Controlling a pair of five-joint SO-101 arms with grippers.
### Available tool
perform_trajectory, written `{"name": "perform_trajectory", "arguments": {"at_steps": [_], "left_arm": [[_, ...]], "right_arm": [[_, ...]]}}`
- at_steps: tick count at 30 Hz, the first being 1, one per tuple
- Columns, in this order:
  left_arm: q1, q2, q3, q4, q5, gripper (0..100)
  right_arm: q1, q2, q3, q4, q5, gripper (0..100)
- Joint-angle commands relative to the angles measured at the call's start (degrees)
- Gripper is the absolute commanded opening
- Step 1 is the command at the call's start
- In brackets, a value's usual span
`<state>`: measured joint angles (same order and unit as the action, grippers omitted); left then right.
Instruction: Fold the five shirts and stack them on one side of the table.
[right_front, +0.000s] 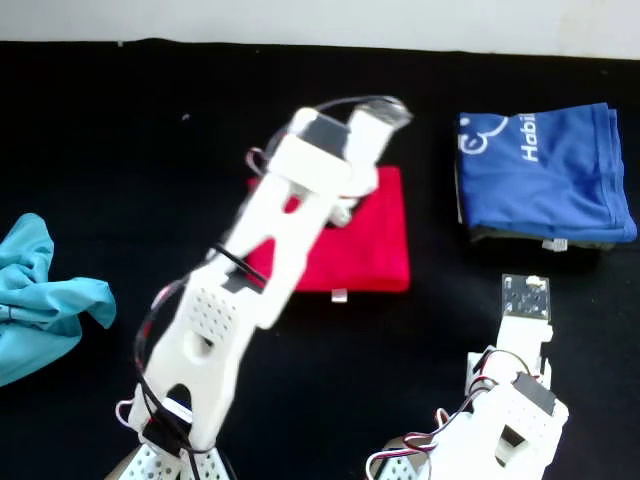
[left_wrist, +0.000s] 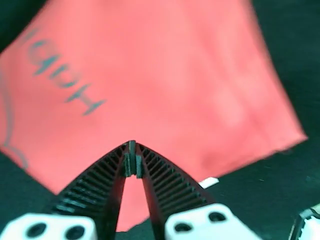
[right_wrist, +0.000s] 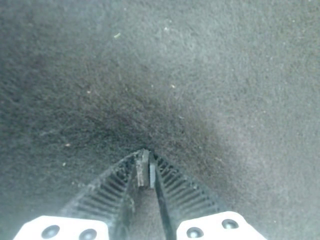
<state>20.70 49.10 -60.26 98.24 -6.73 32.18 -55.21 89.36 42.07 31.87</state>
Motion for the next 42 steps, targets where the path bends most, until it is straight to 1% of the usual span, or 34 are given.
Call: {"name": "perform_trajectory", "arguments": {"at_steps": [1, 5, 10, 11, 16, 21, 23, 29, 32, 35, 37, 39, 42], "left_arm": [[-3.82, -0.40, 1.45, 3.08, 0.70, 1], [-4.53, -2.59, 9.27, 3.08, 0.62, 1], [-4.44, -12.62, 17.71, 2.90, 0.44, 1], [-4.44, -13.93, 20.18, 2.02, 0.44, 1], [-5.49, -16.92, 36.09, -8.79, 0.44, 1], [-7.08, -23.87, 49.10, -18.11, 0.53, 1], [-6.99, -28.26, 52.09, -19.96, 0.53, 1], [-7.69, -47.60, 54.37, -19.60, 0.53, 1], [-9.98, -57.10, 57.10, -17.05, 0.53, 1], [-14.64, -64.04, 67.21, -17.76, 0.26, 1], [-18.51, -66.15, 76.88, -22.07, 0.18, 1], [-22.73, -67.21, 86.29, -29.01, -0.09, 1], [-28.09, -67.38, 98.42, -38.95, -5.71, 1]], "right_arm": [[0.75, -0.04, 1.63, -1.71, 0.44, 0.6], [0.66, -0.04, 1.63, -1.71, 0.44, 0.6], [0.66, -0.04, 1.63, -1.71, 0.44, 0.6], [0.75, -0.04, 1.63, -1.71, 0.44, 0.6], [0.75, -0.04, 1.63, -1.71, 0.44, 0.6], [0.66, -0.04, 1.63, -1.71, 0.44, 0.6], [0.66, -0.04, 1.63, -1.71, 0.44, 0.6], [0.66, -0.04, 1.63, -1.71, 0.44, 0.6], [0.66, -0.04, 1.63, -1.71, 0.44, 0.6], [0.66, -0.04, 1.63, -1.71, 0.44, 0.6], [0.66, -0.04, 1.63, -1.71, 0.44, 0.6], [0.66, -0.04, 1.63, -1.71, 0.44, 0.6], [0.66, -0.04, 1.63, -1.71, 0.44, 0.6]]}}
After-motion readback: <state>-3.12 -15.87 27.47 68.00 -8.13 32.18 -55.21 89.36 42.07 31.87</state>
